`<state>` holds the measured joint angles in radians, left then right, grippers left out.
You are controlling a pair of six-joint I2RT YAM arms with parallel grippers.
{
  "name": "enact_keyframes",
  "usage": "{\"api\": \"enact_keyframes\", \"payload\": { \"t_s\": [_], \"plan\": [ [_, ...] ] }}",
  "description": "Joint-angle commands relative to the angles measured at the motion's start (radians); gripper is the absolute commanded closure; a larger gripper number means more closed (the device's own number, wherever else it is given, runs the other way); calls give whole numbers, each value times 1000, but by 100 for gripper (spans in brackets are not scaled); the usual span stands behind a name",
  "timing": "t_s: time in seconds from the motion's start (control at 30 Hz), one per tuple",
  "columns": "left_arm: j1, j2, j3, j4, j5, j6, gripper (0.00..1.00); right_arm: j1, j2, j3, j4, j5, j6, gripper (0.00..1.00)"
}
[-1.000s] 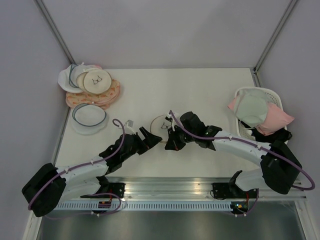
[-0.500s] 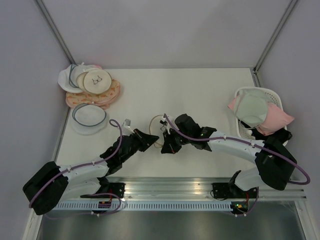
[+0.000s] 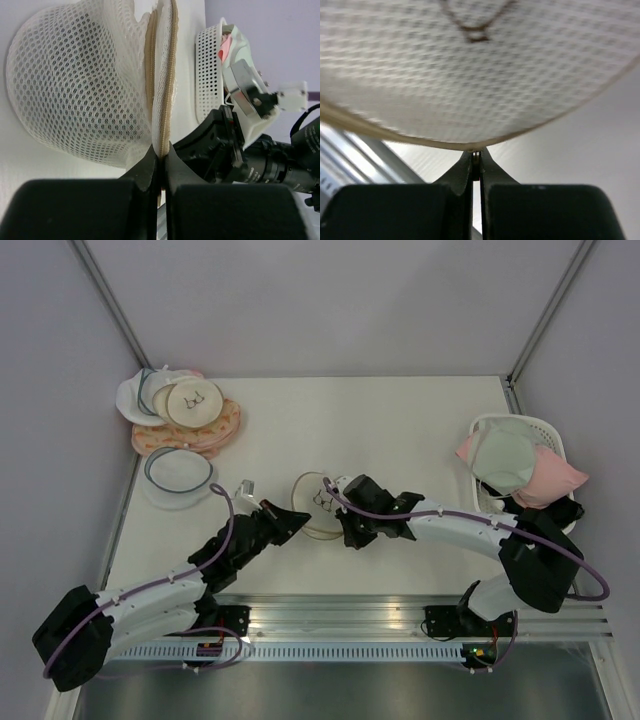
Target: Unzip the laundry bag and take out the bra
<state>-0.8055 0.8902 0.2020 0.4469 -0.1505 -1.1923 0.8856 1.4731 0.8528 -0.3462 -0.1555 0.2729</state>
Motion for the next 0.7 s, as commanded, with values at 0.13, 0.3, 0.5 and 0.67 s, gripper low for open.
{"api": "enact_keyframes", "payload": {
  "t_s": [0.13,0.3,0.5,0.67],
  "plan": [
    [8,16,36,-86,58,166,98,-65,59,67,-134,357,41,100],
    [34,96,117,-91,106,287,98,-89,59,123,-151,461,49,99],
    [176,300,298,-74,222,441,98,-89,32,126,-151,404,25,100],
    [244,489,450,-37,307,502,60,-89,-23,68,-94,306,37,100]
  ]
}}
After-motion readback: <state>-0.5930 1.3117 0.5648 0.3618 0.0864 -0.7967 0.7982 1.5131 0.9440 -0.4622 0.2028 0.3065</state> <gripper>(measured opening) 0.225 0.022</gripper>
